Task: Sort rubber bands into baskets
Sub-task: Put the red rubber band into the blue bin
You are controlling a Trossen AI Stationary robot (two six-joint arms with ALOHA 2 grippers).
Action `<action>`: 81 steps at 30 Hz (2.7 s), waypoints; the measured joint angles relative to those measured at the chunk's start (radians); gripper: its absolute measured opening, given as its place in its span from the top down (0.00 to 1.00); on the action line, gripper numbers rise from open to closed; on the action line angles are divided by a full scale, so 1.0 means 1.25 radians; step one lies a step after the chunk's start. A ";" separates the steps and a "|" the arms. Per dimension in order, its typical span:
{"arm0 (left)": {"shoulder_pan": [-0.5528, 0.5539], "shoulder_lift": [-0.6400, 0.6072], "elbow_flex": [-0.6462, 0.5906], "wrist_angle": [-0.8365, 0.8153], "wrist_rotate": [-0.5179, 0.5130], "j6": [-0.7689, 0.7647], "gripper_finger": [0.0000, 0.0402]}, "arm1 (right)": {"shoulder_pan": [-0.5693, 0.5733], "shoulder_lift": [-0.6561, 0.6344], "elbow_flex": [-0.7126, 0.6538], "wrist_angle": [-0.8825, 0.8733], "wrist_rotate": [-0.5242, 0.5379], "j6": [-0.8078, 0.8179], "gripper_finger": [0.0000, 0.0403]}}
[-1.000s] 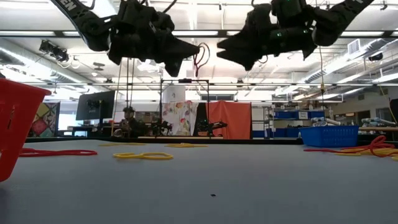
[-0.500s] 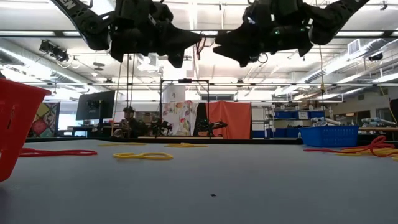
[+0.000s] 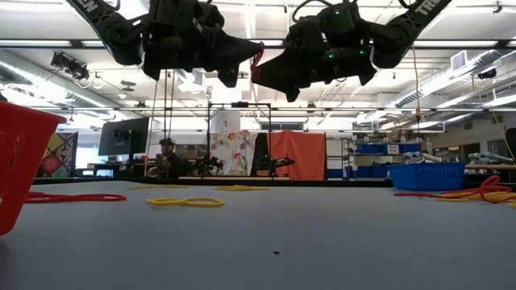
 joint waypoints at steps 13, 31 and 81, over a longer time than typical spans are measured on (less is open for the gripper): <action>0.026 0.000 0.000 -0.041 -0.001 0.001 0.99 | -0.013 -0.016 0.001 -0.044 -0.067 -0.014 0.93; 0.026 0.000 0.000 -0.060 0.013 0.003 0.99 | -0.006 -0.016 0.000 -0.016 -0.033 -0.088 0.55; 0.094 0.000 0.000 -0.401 -0.340 0.043 0.72 | -0.159 -0.225 -0.001 -1.219 0.989 0.446 0.93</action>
